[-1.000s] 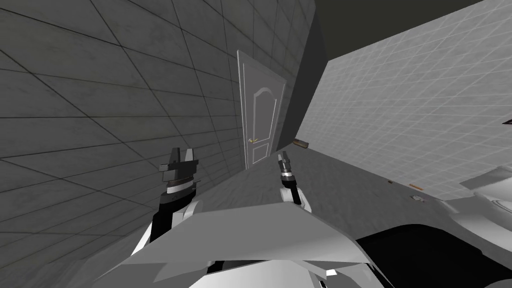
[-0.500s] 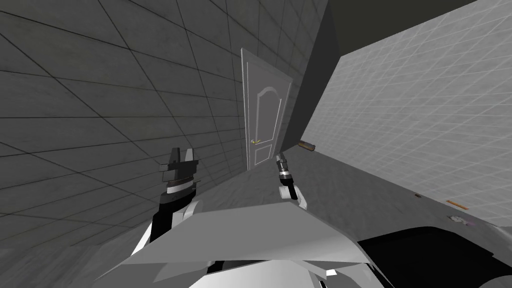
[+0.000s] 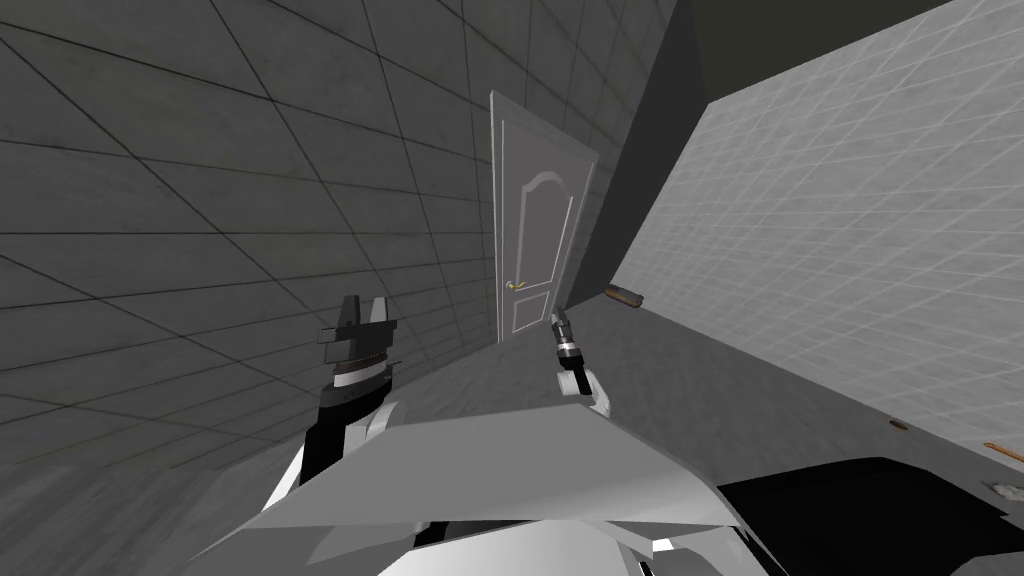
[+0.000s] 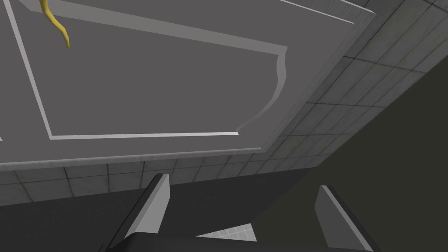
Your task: Pull the door open
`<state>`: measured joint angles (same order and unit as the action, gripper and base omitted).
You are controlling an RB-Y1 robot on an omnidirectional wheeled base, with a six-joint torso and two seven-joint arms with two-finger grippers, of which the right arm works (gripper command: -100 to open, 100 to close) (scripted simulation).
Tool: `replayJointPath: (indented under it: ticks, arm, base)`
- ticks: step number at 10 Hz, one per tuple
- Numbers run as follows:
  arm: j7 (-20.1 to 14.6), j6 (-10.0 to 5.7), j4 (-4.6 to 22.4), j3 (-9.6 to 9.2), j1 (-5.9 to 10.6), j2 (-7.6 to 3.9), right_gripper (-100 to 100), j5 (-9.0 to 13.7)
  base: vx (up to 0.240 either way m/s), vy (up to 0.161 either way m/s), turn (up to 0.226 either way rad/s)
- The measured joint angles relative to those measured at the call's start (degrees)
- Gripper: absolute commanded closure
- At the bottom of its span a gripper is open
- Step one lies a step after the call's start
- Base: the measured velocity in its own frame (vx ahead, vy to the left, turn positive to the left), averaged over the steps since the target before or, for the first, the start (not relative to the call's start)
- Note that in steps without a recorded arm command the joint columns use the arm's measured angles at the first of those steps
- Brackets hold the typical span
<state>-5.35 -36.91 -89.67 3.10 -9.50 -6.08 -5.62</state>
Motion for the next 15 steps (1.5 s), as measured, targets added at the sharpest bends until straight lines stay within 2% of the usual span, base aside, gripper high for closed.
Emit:
replayJointPath:
  ticks: [1, 6, 9, 10, 15]
  arm:
    - [0.03, -0.06, 1.84, 0.14, 1.16, -0.12, -100, -0.03]
    - [0.01, -0.8, 8.31, 0.58, 3.8, -0.67, -100, -0.04]
    - [-0.13, -1.37, 14.12, 1.18, 6.97, -1.33, -100, 0.04]
    - [-0.4, -1.6, 15.67, 1.39, 7.63, -1.81, -100, 0.12]
    - [-0.49, -2.31, 23.2, 2.03, 11.32, -2.39, -100, 0.16]
  base:
    - [0.057, -0.042, 0.063]
    - [0.056, -0.035, 0.108]
    - [0.084, -0.075, 0.138]
    - [0.052, -0.034, 0.049]
    - [0.056, -0.042, 0.099]
